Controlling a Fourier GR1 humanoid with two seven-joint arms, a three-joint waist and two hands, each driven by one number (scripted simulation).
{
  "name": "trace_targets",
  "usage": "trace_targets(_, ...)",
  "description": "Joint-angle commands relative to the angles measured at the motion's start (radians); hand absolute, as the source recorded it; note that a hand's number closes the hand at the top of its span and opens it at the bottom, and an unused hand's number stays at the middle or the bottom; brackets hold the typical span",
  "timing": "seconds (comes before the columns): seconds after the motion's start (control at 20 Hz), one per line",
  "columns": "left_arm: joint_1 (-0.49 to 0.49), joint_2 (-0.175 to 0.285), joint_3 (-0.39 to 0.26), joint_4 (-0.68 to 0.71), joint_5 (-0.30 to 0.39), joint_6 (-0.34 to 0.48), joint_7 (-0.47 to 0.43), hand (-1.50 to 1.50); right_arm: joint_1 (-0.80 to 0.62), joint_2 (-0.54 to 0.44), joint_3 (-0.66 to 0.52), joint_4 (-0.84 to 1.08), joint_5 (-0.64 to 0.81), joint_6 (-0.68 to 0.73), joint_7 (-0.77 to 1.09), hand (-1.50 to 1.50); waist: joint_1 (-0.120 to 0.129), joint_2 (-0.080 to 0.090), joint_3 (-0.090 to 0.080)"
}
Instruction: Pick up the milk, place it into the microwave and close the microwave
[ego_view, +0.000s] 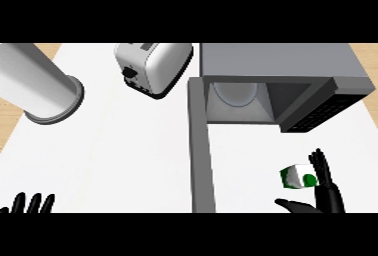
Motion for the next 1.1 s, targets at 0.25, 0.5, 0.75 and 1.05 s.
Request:
trace_targets(0.25, -0.026, 0.02, 0.045, -0.017, 0.043, 0.005, 0.055, -1.5, -0.059, 0.01, -0.007, 0.042, -0.028, -0.022, -0.021, -1.5, -0.002, 0.002, 0.007)
trace_targets(0.5, -0.003, 0.005, 0.011, -0.055, 0.013, 0.015, 0.059, -1.5, -0.102, -0.006, -0.03, 0.053, -0.001, -0.164, -0.046, 1.5, 0.001, 0.003, 0.008)
trace_targets(0.75, 0.011, 0.006, 0.024, 0.044, 0.015, -0.045, -0.044, -1.5, -0.169, -0.003, -0.054, 0.149, 0.013, -0.237, -0.09, 1.5, 0.01, 0.004, 0.008)
trace_targets(1.05, 0.033, -0.011, -0.015, 0.027, -0.013, -0.035, -0.026, -1.5, -0.23, 0.018, -0.093, 0.151, -0.03, -0.207, -0.127, 1.5, 0.011, 0.004, 0.008)
